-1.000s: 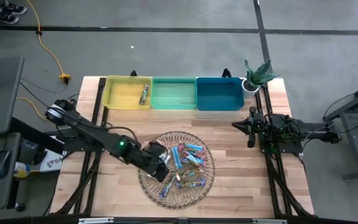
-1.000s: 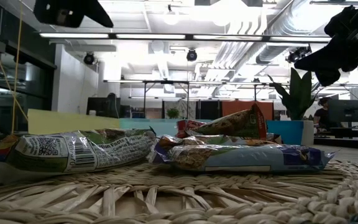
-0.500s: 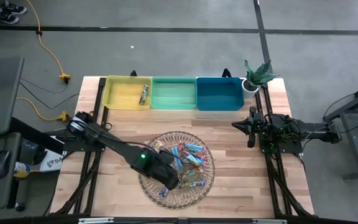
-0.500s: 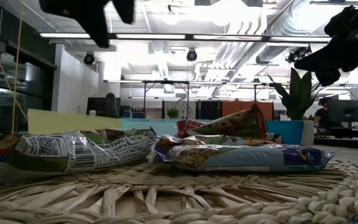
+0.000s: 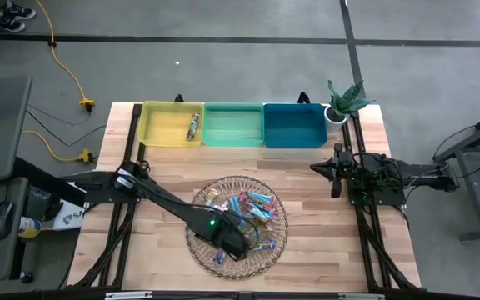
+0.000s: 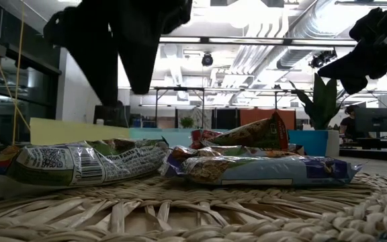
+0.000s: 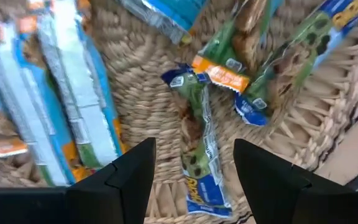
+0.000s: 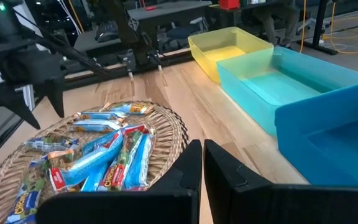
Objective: Pick and place Granola Bars by type
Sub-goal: Put the blue granola bar into the yellow bin
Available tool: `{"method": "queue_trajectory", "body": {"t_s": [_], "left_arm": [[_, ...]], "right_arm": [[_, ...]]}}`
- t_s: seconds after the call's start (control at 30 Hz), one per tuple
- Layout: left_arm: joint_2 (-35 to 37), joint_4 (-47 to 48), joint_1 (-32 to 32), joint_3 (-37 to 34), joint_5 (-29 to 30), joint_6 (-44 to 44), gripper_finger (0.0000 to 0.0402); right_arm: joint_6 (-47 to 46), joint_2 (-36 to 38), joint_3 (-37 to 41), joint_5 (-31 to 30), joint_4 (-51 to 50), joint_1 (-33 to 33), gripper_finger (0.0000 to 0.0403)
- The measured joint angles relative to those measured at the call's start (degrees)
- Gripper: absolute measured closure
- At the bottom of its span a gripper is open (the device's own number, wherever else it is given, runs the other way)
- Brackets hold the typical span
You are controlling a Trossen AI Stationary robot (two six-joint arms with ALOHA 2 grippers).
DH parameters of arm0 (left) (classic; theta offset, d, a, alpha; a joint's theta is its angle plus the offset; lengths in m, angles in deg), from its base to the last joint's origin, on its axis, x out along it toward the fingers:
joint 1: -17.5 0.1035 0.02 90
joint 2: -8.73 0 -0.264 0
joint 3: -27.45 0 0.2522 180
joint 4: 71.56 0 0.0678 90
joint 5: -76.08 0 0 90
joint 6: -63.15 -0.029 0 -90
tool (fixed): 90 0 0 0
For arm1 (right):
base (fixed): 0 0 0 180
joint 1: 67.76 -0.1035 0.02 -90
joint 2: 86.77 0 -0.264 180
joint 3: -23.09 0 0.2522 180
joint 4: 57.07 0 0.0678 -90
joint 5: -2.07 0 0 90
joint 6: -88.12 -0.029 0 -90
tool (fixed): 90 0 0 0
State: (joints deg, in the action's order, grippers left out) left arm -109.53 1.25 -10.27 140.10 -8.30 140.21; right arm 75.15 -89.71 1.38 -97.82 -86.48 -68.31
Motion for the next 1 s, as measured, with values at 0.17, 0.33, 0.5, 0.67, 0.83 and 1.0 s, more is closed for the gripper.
{"method": "queue_trajectory", "body": {"t_s": [0.17,0.33,0.5,0.67,0.83,1.0], "left_arm": [[-1.23,-2.49,0.0,0.0,1.31,1.19,0.0188],[-2.56,-5.42,0.02,0.12,0.93,1.19,0.0188],[-4.12,-3.94,0.0,-0.05,0.81,1.24,0.0188],[-4.06,-2.66,0.02,-0.08,2.21,1.24,0.0188],[-4.06,-2.48,0.07,-0.09,2.35,1.24,0.0188],[-5.28,-2.63,0.07,-0.08,0.86,0.74,0.0188]], "right_arm": [[0.0,-0.07,0.0,0.0,0.01,0.02,0.0402],[0.0,-0.08,0.0,0.0,0.09,0.0,0.0402],[0.0,-0.13,0.0,-0.02,-0.01,0.01,0.0402],[0.0,-0.22,0.0,-0.01,0.01,0.0,0.0402],[0.0,-0.74,0.0,0.0,-0.08,0.0,0.0402],[0.0,-0.81,0.0,-0.02,0.1,0.0,0.0402]]}}
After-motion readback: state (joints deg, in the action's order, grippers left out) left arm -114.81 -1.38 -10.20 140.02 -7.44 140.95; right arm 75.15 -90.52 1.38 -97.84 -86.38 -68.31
